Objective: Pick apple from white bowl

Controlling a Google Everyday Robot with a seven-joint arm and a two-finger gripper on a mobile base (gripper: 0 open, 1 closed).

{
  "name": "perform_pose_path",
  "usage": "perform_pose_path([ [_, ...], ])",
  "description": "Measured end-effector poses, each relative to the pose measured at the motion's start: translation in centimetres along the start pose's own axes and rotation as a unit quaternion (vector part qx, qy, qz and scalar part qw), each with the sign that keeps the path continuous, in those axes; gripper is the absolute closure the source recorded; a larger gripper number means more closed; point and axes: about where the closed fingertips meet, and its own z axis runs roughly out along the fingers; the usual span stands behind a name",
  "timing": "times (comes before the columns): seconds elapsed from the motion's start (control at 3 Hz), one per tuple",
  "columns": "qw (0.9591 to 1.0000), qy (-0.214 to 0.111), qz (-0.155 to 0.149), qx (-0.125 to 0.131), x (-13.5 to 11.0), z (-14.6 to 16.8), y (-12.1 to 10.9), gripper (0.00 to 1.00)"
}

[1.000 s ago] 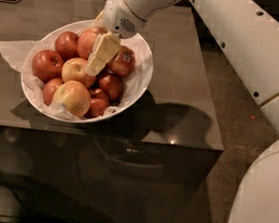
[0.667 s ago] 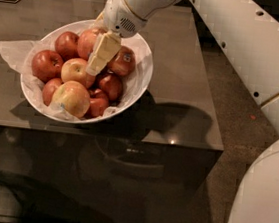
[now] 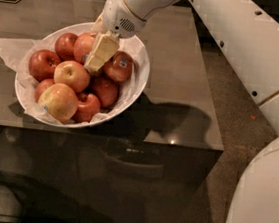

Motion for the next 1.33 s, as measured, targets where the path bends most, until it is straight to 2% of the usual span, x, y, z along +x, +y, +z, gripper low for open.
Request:
perform_pose_path([
  [0.67,0.9989,0.044,-0.004,0.017,-1.6,-2.5,-0.9,1.00],
  [1.0,0.9975,0.058,0.013,0.038,-2.1,-4.2,-0.9,1.00],
  [1.33,0.9932,0.093,0.023,0.066,-4.3,-6.5,-0.2,1.00],
])
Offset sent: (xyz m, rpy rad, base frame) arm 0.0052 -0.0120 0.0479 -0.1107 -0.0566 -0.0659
